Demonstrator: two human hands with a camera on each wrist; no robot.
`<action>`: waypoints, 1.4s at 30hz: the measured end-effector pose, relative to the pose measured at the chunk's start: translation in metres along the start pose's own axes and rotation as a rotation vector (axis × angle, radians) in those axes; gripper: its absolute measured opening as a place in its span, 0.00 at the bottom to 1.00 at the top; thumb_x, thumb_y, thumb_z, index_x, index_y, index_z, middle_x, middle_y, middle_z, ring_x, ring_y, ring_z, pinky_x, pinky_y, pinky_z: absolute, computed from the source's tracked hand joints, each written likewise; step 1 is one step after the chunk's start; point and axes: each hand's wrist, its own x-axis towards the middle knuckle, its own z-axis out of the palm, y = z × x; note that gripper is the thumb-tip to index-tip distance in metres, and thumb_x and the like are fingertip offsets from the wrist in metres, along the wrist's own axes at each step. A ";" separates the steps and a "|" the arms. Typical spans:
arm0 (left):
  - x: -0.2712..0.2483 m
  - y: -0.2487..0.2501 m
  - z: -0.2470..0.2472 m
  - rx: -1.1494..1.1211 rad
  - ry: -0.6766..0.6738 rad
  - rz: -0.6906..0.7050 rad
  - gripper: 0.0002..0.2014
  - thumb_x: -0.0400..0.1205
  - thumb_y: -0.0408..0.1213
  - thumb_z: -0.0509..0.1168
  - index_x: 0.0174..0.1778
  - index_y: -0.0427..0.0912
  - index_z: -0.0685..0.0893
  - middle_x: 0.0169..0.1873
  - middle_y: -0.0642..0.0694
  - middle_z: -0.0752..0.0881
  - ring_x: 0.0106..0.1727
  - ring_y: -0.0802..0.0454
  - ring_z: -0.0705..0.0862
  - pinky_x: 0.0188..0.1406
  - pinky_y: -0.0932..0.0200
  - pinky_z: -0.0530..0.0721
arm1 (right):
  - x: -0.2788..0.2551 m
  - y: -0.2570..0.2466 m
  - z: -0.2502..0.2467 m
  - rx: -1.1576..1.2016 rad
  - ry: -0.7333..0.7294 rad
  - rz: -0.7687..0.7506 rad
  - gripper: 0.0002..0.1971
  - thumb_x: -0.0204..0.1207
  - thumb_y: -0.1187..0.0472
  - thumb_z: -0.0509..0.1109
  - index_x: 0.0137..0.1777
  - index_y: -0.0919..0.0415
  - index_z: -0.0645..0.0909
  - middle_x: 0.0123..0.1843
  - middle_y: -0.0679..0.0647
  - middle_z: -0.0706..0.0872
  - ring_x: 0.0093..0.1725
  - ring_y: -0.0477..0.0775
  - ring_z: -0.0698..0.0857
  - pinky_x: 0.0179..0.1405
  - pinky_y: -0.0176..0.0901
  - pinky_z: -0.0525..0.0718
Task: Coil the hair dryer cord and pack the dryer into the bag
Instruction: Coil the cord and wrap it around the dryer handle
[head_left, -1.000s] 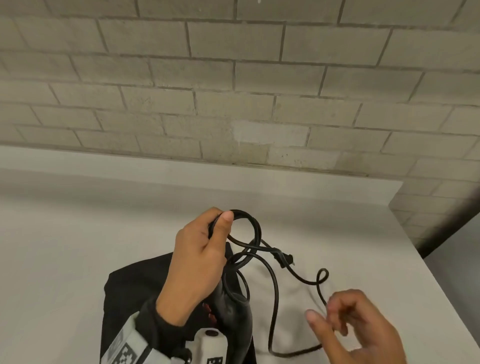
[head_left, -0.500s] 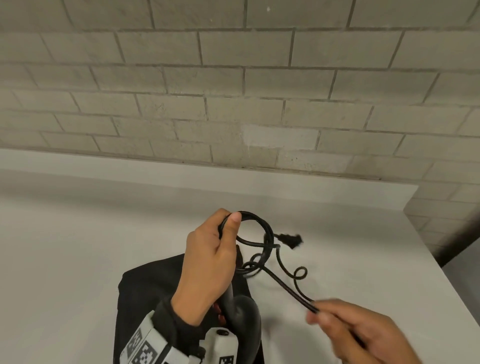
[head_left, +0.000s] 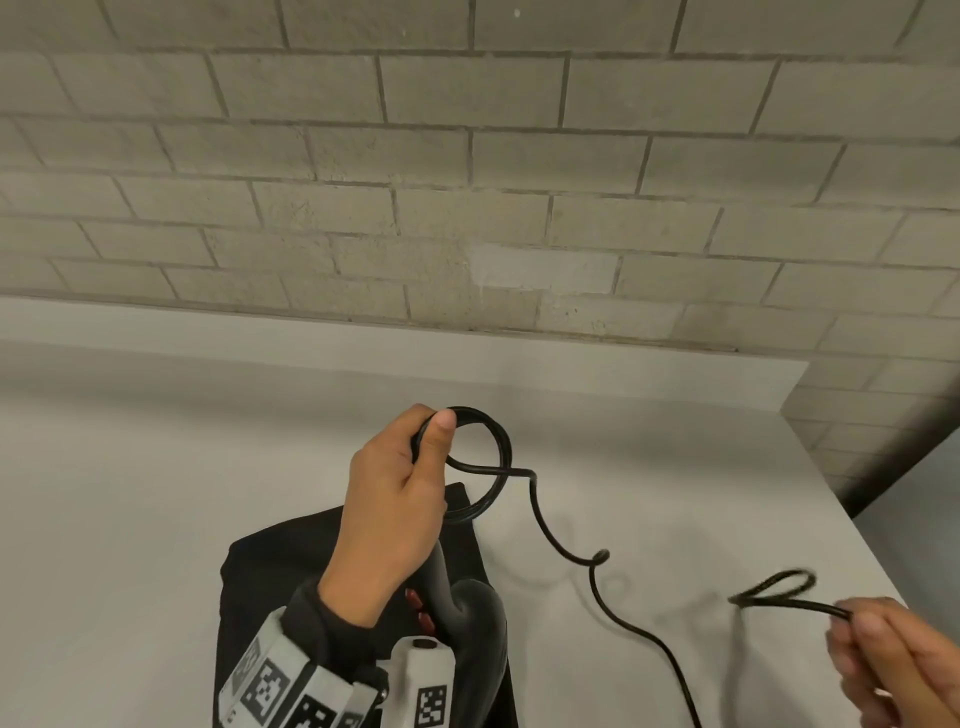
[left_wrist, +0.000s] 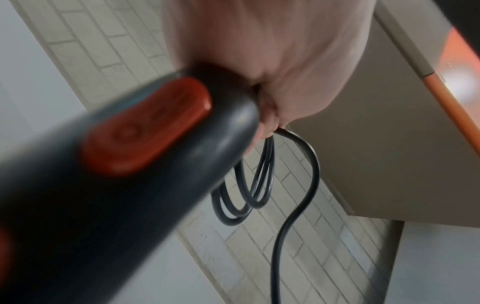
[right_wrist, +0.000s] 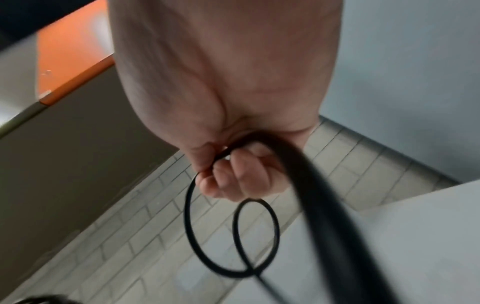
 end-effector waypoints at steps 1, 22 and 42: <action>0.000 0.000 0.001 0.011 -0.006 0.012 0.17 0.85 0.52 0.58 0.32 0.49 0.76 0.17 0.56 0.66 0.20 0.58 0.63 0.23 0.56 0.69 | -0.007 -0.018 0.005 -0.036 -0.123 0.043 0.30 0.67 0.26 0.66 0.40 0.57 0.82 0.26 0.56 0.80 0.19 0.44 0.74 0.20 0.26 0.69; -0.027 0.018 0.011 0.066 -0.189 0.196 0.18 0.83 0.63 0.55 0.33 0.58 0.75 0.20 0.56 0.69 0.21 0.60 0.67 0.23 0.63 0.68 | -0.020 -0.106 0.118 0.012 -0.605 -0.418 0.05 0.77 0.43 0.62 0.44 0.41 0.72 0.29 0.44 0.75 0.27 0.42 0.71 0.29 0.32 0.71; -0.053 0.037 0.025 0.044 -0.512 0.234 0.05 0.80 0.49 0.64 0.39 0.65 0.77 0.26 0.44 0.78 0.27 0.37 0.73 0.26 0.49 0.74 | 0.024 -0.138 0.117 -0.110 -0.606 -0.413 0.08 0.80 0.55 0.69 0.42 0.57 0.79 0.36 0.46 0.81 0.24 0.50 0.70 0.24 0.39 0.69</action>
